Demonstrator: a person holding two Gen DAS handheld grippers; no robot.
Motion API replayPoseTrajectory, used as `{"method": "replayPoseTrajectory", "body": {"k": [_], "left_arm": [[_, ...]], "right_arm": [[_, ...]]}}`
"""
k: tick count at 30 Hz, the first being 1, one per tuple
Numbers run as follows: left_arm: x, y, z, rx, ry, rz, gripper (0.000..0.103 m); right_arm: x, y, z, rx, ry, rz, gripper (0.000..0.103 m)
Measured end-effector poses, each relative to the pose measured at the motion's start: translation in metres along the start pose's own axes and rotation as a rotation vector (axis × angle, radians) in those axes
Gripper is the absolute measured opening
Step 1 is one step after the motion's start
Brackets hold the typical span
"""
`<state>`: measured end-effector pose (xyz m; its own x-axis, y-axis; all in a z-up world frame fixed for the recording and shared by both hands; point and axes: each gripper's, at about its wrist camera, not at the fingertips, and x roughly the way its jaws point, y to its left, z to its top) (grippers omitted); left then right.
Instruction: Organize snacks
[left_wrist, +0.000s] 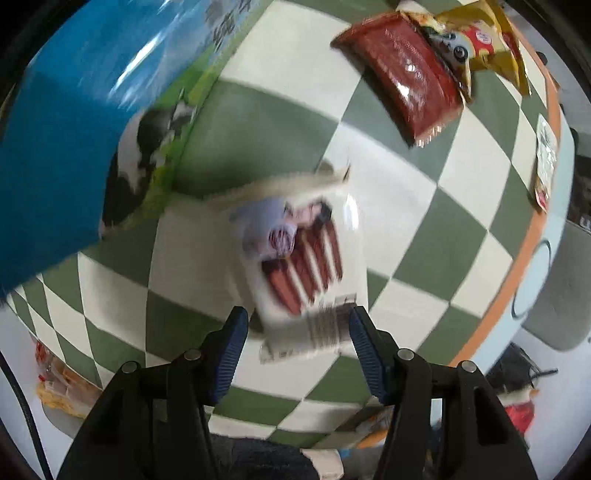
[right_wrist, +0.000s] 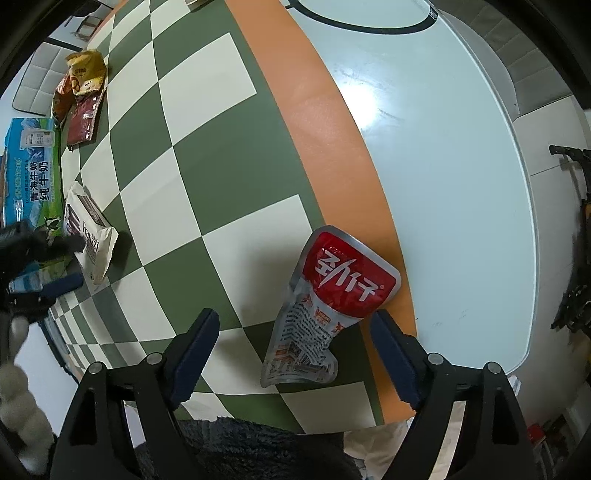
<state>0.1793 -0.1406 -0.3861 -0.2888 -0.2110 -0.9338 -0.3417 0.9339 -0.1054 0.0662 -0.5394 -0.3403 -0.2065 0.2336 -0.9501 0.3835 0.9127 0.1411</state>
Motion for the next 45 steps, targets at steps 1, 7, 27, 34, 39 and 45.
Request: {"method": "replayPoseTrajectory", "body": {"k": [1, 7, 27, 34, 39, 45], "left_arm": [[-0.001, -0.003, 0.003, -0.001, -0.002, 0.008, 0.06], [0.003, -0.013, 0.011, -0.017, 0.008, 0.078, 0.064], [0.064, -0.056, -0.063, 0.41, -0.082, 0.33, 0.059], [0.055, -0.058, -0.096, 0.483, -0.115, 0.295, 0.058], [0.022, -0.06, -0.113, 0.53, -0.184, 0.247, 0.058], [-0.046, -0.048, -0.125, 0.546, -0.272, 0.163, 0.058]], "right_arm": [[0.005, 0.006, 0.001, 0.0, -0.001, -0.002, 0.086], [0.021, 0.017, -0.001, 0.013, 0.005, -0.014, 0.086], [0.05, 0.055, -0.024, -0.095, -0.084, -0.184, 0.037], [0.035, 0.07, -0.032, -0.132, -0.14, -0.166, 0.033], [0.01, 0.082, -0.035, -0.149, -0.177, -0.104, 0.033], [-0.027, 0.113, -0.038, -0.192, -0.228, -0.001, 0.033]]}}
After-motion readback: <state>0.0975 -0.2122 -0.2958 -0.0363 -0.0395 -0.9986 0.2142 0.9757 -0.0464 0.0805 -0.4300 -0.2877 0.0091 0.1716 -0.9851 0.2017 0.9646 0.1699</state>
